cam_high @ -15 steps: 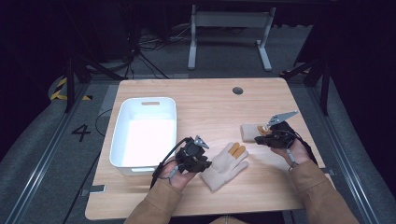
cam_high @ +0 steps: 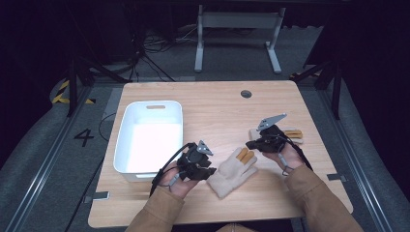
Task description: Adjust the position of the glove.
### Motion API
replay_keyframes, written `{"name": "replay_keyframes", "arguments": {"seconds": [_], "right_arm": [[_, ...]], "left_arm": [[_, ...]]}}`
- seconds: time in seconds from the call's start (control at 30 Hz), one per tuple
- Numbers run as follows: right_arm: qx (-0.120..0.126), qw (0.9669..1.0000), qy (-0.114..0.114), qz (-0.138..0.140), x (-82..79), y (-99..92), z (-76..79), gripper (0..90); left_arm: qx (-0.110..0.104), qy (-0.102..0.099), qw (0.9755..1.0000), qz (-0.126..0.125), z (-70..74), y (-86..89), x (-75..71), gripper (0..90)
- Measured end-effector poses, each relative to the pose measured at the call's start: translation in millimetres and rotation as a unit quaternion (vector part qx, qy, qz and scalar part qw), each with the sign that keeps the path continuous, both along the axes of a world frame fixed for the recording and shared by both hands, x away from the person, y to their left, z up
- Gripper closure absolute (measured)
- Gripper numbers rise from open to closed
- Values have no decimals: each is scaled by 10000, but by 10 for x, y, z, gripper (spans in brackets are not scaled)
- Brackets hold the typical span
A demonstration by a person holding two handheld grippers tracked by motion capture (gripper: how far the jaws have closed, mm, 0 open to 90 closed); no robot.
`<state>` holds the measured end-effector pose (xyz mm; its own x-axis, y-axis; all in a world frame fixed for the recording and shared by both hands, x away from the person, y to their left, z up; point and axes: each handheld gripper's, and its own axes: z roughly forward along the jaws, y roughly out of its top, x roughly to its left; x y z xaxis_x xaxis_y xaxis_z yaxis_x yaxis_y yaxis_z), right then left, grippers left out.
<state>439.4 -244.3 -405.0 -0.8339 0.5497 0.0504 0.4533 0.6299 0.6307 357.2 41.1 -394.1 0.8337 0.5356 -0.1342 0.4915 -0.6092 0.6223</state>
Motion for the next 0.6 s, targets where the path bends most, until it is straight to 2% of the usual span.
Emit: {"name": "replay_keyframes", "arguments": {"seconds": [0.23,0.37,0.6], "right_arm": [[-45,10000,-32,63,19,146,-70,896],[-17,9999,-76,99,40,198,-104,896],[-93,9998,52,150,86,308,-197,896]], "left_arm": [[-44,-15,10000,17,3,11,7,645],[-22,64,10000,-31,5,-7,-2,648],[6,73,9999,-86,-5,-43,-14,651]]}}
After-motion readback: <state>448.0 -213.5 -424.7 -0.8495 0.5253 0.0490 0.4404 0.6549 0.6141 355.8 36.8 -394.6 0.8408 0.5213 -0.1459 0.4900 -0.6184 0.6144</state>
